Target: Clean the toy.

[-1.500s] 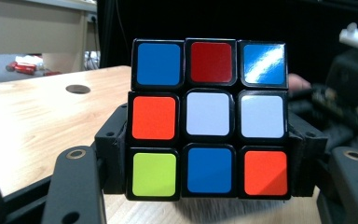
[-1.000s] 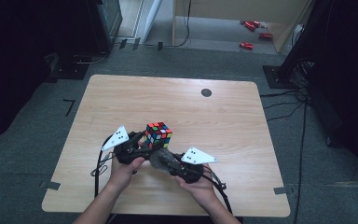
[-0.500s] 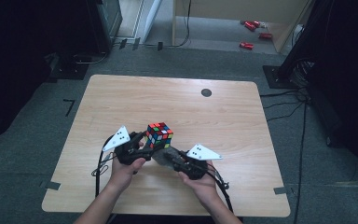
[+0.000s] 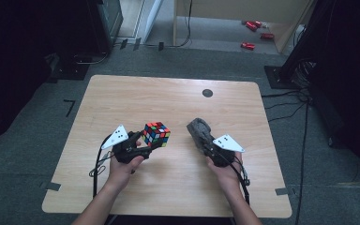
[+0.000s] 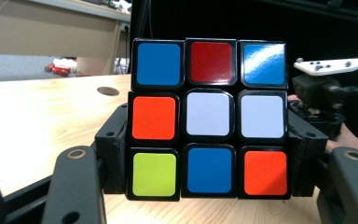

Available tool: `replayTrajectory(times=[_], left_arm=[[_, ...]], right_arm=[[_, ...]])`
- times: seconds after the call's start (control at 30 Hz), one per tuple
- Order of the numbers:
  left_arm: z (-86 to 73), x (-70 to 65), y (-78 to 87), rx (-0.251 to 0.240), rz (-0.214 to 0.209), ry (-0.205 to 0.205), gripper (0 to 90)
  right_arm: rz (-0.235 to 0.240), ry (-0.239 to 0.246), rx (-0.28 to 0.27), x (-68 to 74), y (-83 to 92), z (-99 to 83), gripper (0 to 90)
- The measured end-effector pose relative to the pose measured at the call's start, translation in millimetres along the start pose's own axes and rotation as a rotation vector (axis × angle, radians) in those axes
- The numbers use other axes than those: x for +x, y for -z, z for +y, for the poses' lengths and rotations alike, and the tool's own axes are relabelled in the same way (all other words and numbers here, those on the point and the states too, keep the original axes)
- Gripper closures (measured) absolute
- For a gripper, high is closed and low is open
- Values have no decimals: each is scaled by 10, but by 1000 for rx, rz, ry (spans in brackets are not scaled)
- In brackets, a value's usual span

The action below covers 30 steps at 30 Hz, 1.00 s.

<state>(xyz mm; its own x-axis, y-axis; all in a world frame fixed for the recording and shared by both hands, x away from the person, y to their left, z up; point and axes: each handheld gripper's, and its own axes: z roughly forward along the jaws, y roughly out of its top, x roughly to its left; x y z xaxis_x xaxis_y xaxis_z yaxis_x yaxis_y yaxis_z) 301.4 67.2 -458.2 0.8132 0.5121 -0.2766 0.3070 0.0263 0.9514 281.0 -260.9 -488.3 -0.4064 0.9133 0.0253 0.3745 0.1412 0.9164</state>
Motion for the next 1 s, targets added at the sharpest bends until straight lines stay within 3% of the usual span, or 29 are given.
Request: replayTrajectory(times=[0.23, 0.33, 0.47, 0.53, 0.7, 0.77, 1.0], left_arm=[[-36, 0, -47, 42, 2, 2, 345], [-43, -7, -58, 48, -2, 6, 345], [-41, -17, -66, 54, -8, 3, 345], [-38, -13, -64, 54, -8, 10, 345], [-33, 3, -64, 66, -18, 27, 345], [-29, -2, -71, 75, -28, 35, 345], [-5, -55, -114, 118, -70, 39, 345]], right_arm=[[21, 19, 65, -12, -99, -97, 642], [34, 13, 57, -9, -106, -90, 492], [48, 37, -36, 1, -60, -35, 347], [57, 63, -86, 20, -20, 2, 323], [146, 118, -180, 130, 63, 66, 296], [190, 153, -202, 206, 75, 67, 290], [263, 319, -281, 479, 53, 22, 280]])
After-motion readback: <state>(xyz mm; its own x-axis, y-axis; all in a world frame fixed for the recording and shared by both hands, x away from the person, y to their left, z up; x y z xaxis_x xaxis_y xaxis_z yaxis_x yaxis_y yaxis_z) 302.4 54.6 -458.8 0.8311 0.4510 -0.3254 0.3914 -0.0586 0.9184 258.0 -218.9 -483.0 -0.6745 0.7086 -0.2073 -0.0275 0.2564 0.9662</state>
